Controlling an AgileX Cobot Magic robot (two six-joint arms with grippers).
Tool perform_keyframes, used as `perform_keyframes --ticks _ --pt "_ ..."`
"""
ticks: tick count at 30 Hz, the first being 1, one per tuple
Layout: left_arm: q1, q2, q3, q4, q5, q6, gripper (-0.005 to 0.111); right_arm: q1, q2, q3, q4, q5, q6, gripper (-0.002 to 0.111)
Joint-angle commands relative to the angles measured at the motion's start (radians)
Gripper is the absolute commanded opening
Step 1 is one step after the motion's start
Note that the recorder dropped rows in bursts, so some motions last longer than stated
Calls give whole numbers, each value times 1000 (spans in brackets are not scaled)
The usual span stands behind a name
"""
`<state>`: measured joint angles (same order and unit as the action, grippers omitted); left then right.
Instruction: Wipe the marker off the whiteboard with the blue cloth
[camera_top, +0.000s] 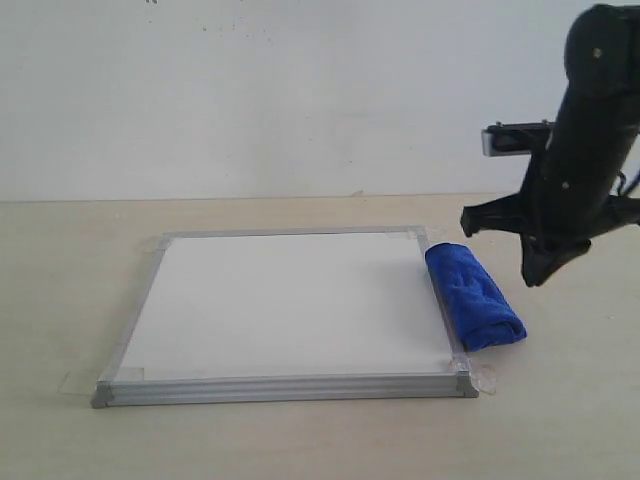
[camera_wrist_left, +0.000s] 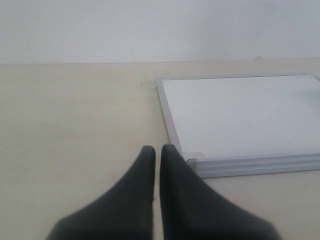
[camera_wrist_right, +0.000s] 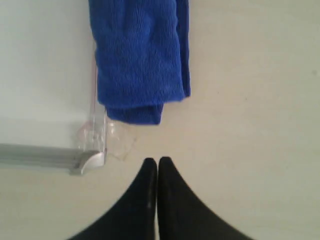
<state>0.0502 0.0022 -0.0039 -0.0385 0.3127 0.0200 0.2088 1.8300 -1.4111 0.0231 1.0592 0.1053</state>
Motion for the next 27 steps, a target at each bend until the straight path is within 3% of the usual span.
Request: perform_keyframes --ticks 1,4,9,18,27 --pt "-2 -2 4 -2 -6 -5 4 0 -283 375 54 -271 15 0" --pt "-2 -2 4 -2 -6 -5 4 0 -509 609 71 -471 17 0" --pt "-2 -2 4 -2 -6 -5 4 0 -845 788 68 -498 17 0" --pt "-2 -2 4 -2 -6 -5 4 0 -1279 810 70 -524 19 0" --pt "-2 -2 4 -2 -6 -5 4 0 -1413 810 70 -522 19 0"
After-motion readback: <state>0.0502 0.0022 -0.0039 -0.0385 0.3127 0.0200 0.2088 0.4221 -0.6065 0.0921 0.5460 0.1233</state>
